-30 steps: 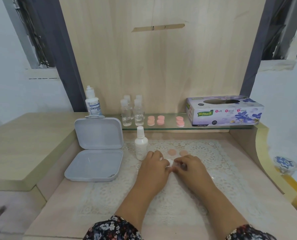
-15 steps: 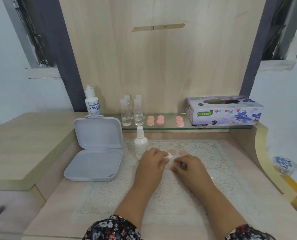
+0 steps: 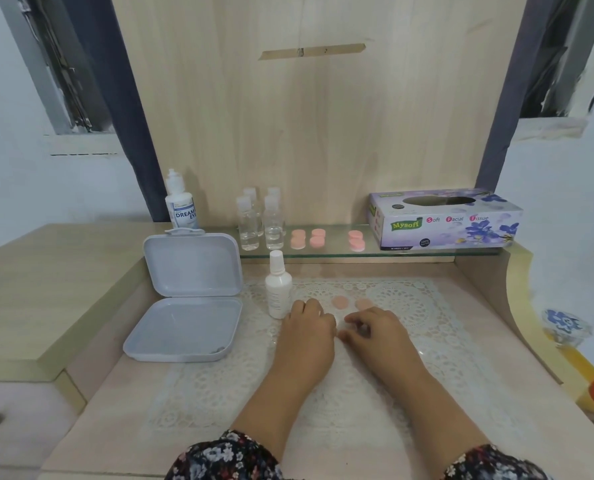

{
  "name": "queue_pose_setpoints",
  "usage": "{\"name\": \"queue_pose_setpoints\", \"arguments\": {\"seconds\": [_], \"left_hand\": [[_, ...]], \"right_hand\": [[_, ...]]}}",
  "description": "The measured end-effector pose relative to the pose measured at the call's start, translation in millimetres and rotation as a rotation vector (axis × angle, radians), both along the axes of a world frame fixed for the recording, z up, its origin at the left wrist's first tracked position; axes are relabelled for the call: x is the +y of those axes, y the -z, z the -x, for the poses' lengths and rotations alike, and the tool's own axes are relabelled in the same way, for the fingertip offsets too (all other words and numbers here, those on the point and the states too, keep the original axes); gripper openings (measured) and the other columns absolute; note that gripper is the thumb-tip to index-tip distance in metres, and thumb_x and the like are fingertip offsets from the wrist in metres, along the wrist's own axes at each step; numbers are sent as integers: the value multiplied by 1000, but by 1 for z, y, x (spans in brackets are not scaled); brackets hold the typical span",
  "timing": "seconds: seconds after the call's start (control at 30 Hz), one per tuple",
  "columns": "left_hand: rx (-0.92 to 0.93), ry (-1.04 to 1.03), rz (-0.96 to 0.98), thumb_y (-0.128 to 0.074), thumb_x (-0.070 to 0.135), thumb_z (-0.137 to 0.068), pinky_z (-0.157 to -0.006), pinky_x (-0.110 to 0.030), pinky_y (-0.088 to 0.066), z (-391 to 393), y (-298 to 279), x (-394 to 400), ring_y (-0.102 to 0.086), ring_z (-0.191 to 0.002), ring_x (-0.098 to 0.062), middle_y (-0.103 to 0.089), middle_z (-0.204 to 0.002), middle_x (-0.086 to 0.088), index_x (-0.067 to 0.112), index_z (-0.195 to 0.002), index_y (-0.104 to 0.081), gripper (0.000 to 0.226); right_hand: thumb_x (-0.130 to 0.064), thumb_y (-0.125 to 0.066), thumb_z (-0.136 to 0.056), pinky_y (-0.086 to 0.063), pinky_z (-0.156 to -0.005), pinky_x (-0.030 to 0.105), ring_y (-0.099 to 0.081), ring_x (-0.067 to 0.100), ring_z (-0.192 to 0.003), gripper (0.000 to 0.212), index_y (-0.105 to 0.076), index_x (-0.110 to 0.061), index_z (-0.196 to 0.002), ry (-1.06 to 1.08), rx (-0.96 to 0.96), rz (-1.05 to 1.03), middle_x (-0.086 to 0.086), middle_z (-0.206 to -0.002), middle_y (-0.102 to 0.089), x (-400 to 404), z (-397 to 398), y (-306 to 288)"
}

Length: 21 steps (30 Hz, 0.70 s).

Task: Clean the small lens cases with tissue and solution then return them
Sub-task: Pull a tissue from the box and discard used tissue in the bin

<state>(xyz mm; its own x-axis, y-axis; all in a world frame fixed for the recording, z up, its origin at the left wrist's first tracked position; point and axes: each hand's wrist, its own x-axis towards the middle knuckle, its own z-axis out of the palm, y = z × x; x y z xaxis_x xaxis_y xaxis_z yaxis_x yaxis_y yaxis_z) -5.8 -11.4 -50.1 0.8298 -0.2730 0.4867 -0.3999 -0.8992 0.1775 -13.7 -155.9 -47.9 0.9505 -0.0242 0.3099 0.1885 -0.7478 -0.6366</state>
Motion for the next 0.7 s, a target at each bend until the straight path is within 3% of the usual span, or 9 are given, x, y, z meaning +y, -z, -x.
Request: {"name": "queue_pose_setpoints", "arguments": {"seconds": [0.07,0.17,0.3,0.4,0.5,0.6,0.7], "left_hand": [[41,16,80,-67,17,-85,-70,-35,-43,-4,1,5,-51,-89,-26,-58,-93,-4,16,-86,-73,6],[143,16,166,-49,26,-98,-90,-30,-36,-6,1,11,-39,-103,-19,-51,-108,0,21,-106,-70,23],[292,37,395,-45,20,-99,-88,-33,-38,-8,-6,11,-43,-99,-22,-53,-99,-2,18,-92,-65,21],[188,29,669,-50,16,-97,-78,-28,-40,-8,-9,13,-50,-88,-20,-54,-90,-2,19,-83,-60,18],[-30,18,484,-63,16,-90,-76,-23,-39,-7,-4,17,-48,-86,-16,-55,-89,4,15,-89,-71,8],[-147,56,217,-68,21,-79,-62,-32,-46,-5,1,15,-53,-75,-21,-59,-83,4,19,-78,-73,6],[-193,7,-55,-70,25,-70,-56,-33,-42,-1,-1,11,-53,-72,-22,-58,-78,4,24,-69,-72,3]], "right_hand": [[-35,-67,-87,-42,-90,27,-48,12,-103,29,-69,-22,-112,-2,4,9,-7,-107,-61,0,0,0],[-35,-67,-87,-42,-90,28,-48,12,-102,28,-69,-23,-112,2,5,9,-8,-105,-61,0,-1,0],[-34,-67,-87,-42,-88,28,-48,12,-100,27,-70,-23,-111,2,-8,10,-8,-103,-62,1,0,0],[-35,-67,-86,-42,-90,30,-49,13,-101,28,-69,-23,-112,-6,3,15,-8,-104,-61,0,0,-2],[-35,-67,-86,-44,-91,32,-50,13,-101,29,-69,-23,-112,-12,6,8,-8,-104,-61,0,0,-1],[-36,-68,-85,-45,-90,31,-50,12,-100,29,-69,-22,-111,-11,5,-10,-10,-102,-61,0,-1,0],[-35,-68,-85,-44,-89,29,-50,11,-99,28,-70,-22,-109,-9,-3,-12,-11,-100,-60,0,-1,2]]}}
